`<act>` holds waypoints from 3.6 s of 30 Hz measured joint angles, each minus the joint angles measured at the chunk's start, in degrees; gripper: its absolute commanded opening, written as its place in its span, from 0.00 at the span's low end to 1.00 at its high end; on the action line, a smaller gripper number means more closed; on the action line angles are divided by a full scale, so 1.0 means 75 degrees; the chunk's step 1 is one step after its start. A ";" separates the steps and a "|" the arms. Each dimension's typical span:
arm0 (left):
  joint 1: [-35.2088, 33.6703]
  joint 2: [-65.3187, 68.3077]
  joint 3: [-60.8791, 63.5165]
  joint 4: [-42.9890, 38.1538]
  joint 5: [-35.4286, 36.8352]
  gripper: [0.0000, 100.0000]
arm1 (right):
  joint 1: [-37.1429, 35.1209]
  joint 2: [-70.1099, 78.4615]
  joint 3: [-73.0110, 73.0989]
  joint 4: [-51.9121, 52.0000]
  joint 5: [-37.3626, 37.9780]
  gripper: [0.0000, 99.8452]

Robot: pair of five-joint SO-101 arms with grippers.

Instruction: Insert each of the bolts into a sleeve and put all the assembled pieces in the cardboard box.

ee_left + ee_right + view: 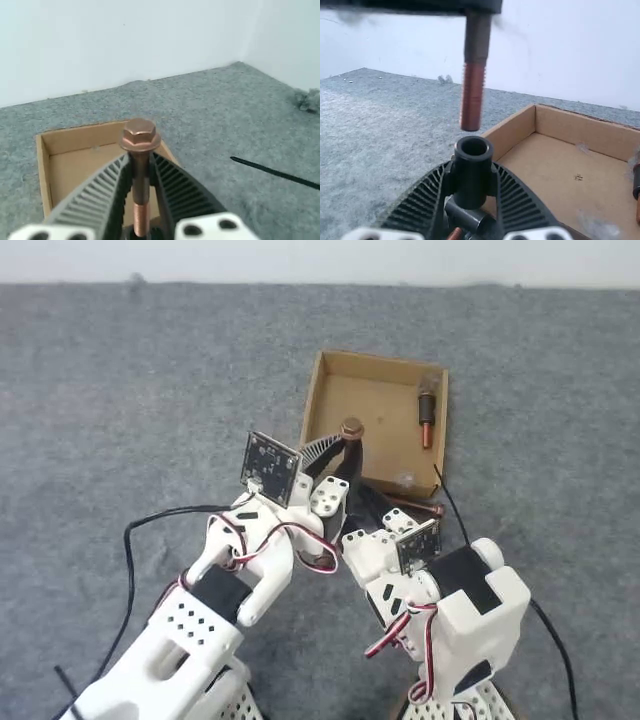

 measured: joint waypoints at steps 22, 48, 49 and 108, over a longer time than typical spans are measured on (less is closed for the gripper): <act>0.0000 0.0598 0.0586 -0.0867 -0.0047 0.01 | 0.0000 0.0000 0.0000 0.0012 0.0000 0.01; -0.0012 0.0586 0.1629 -0.1008 -0.0059 0.01 | -0.0012 0.0000 0.0000 0.0434 0.0012 0.01; -0.0012 0.0586 0.1641 -0.1008 -0.0059 0.01 | -0.0012 0.0000 0.0000 0.0434 0.0012 0.01; -0.0563 0.0481 0.2157 -0.1512 0.0762 0.21 | 0.0000 0.0000 0.0000 0.0469 0.0012 0.01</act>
